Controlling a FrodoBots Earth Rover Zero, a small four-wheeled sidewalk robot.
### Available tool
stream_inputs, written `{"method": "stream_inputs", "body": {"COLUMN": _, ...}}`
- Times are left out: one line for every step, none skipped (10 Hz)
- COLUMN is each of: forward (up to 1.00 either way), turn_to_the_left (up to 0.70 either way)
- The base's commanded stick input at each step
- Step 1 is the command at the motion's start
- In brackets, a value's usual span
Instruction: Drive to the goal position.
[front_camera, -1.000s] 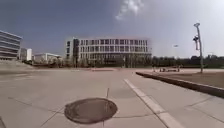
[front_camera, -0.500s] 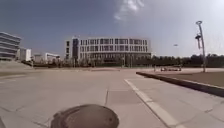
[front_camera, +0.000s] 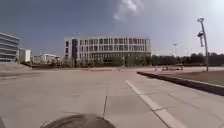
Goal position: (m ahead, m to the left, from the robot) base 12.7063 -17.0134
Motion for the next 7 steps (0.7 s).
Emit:
{"method": "stream_inputs", "body": {"forward": 0.70, "turn_to_the_left": 0.00}}
{"method": "stream_inputs", "body": {"forward": 0.70, "turn_to_the_left": 0.00}}
{"method": "stream_inputs", "body": {"forward": 0.70, "turn_to_the_left": 0.00}}
{"method": "stream_inputs", "body": {"forward": 0.70, "turn_to_the_left": 0.00}}
{"method": "stream_inputs", "body": {"forward": 0.70, "turn_to_the_left": 0.00}}
{"method": "stream_inputs", "body": {"forward": 0.70, "turn_to_the_left": -0.01}}
{"method": "stream_inputs", "body": {"forward": 0.70, "turn_to_the_left": -0.31}}
